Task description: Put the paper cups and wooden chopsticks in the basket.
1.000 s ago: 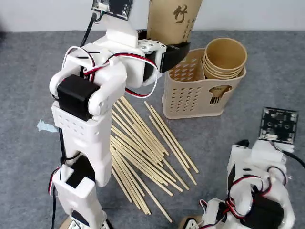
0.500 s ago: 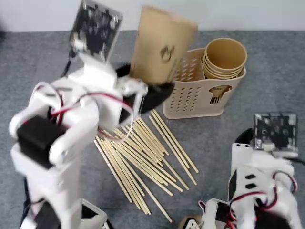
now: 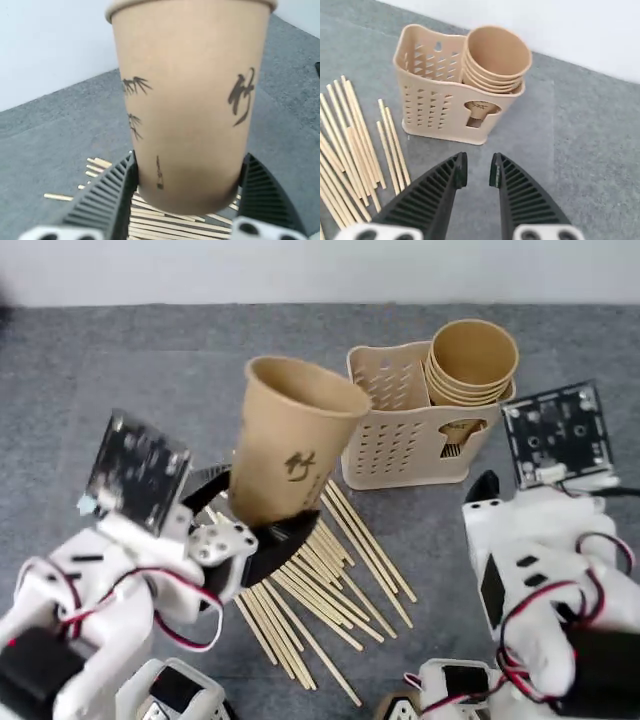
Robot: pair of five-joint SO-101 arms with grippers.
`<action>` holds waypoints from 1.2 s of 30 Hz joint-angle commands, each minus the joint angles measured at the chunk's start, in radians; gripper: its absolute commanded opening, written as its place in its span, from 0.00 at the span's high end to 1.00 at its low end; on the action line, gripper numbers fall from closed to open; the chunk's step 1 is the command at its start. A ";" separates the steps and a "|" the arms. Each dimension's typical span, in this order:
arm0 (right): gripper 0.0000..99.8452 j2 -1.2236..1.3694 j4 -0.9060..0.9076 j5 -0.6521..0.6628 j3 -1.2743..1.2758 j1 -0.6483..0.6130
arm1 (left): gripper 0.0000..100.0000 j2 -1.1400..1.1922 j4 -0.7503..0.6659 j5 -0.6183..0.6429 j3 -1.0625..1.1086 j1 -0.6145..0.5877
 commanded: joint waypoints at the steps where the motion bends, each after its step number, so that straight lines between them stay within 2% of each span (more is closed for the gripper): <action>1: 0.91 0.048 0.041 0.011 -0.044 -0.015 | 0.75 -0.132 -0.110 -0.012 0.179 -0.058; 6: 0.91 0.085 0.041 0.011 -0.046 -0.117 | 0.75 -0.296 -0.212 -0.012 0.421 -0.135; 9: 0.91 0.102 0.041 0.011 -0.046 -0.222 | 0.75 -0.393 -0.245 -0.012 0.532 -0.147; 12: 0.91 0.111 0.041 0.011 -0.046 -0.334 | 0.75 -0.480 -0.264 -0.074 0.605 -0.172; 18: 0.91 0.114 0.042 0.006 -0.046 -0.516 | 0.75 -0.594 -0.267 -0.158 0.693 -0.233; 26: 0.90 0.113 0.044 0.002 -0.044 -0.739 | 0.75 -0.654 -0.267 -0.170 0.759 -0.238; 32: 0.78 0.105 0.044 0.008 -0.044 -0.848 | 0.75 -0.703 -0.267 -0.170 0.816 -0.235; 36: 0.77 0.107 0.042 0.041 -0.044 -0.915 | 0.75 -0.766 -0.267 -0.170 0.855 -0.235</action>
